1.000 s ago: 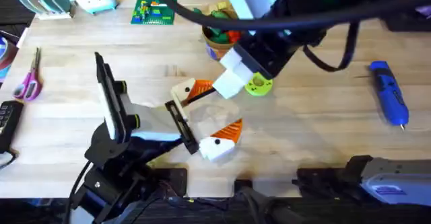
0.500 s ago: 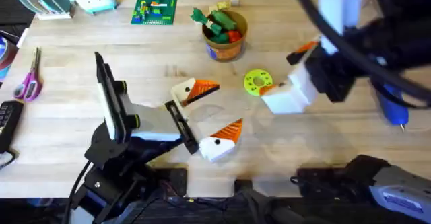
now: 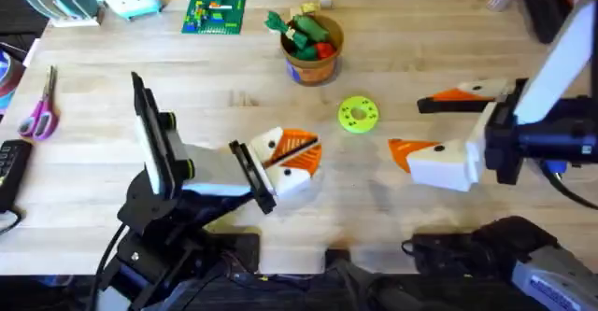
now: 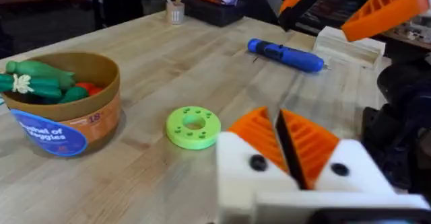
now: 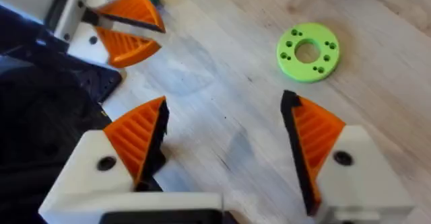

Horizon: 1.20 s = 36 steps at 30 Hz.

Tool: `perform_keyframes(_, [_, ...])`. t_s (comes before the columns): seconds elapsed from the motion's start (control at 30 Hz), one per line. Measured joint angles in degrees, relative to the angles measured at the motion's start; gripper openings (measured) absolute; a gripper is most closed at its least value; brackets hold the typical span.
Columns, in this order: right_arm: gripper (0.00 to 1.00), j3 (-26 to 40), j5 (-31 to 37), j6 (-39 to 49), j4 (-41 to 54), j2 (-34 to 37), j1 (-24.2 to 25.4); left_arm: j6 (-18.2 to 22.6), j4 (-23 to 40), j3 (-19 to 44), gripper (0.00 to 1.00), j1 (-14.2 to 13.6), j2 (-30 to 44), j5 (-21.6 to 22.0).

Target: Pick up the gripper from the table and insert it into the empty holder that is missing its gripper. Then pick up a screw, insert it into the mounting hole, and use the screwdriver to tighten it. Finally, clean up the table by picking up the vegetable and placing it into the bucket.

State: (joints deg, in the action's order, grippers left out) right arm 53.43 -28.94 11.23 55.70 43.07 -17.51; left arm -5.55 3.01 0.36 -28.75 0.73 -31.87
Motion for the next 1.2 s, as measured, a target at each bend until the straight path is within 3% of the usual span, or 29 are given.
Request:
perform_keyframes(0.03, [0.994, 0.00, -1.60, 0.62, 0.02, 0.03, 0.76, 0.24, -0.02, 0.00, 0.051, 0.00, 0.00, 0.02])
perform_keyframes(0.07, [0.994, -0.02, -2.84, 1.11, 0.09, 0.07, 1.33, 0.32, 0.00, 0.00, 0.019, 0.00, 0.00, -0.01])
perform_keyframes(0.27, [0.994, -0.04, -7.28, 3.05, 1.22, 0.57, 2.33, 0.40, 0.00, 0.00, 0.014, 0.00, 0.00, 0.01])
perform_keyframes(0.47, [0.994, -0.07, -6.95, 3.63, -0.80, 0.87, 2.34, 0.40, 0.00, 0.00, 0.013, 0.01, 0.00, 0.01])
perform_keyframes(0.67, [0.994, -0.07, -0.37, 0.52, -6.40, 5.58, 6.71, 0.40, 0.00, 0.00, 0.013, 0.00, 0.00, 0.01])
perform_keyframes(0.9, [0.994, -0.26, 13.44, -4.59, -14.85, 15.66, 18.14, 0.40, 0.00, 0.00, 0.013, 0.00, 0.00, 0.01])
perform_keyframes(1.2, [0.994, -0.31, 29.99, -5.65, -21.56, 21.58, 33.01, 0.40, 0.00, 0.00, 0.013, 0.02, 0.00, -0.01])
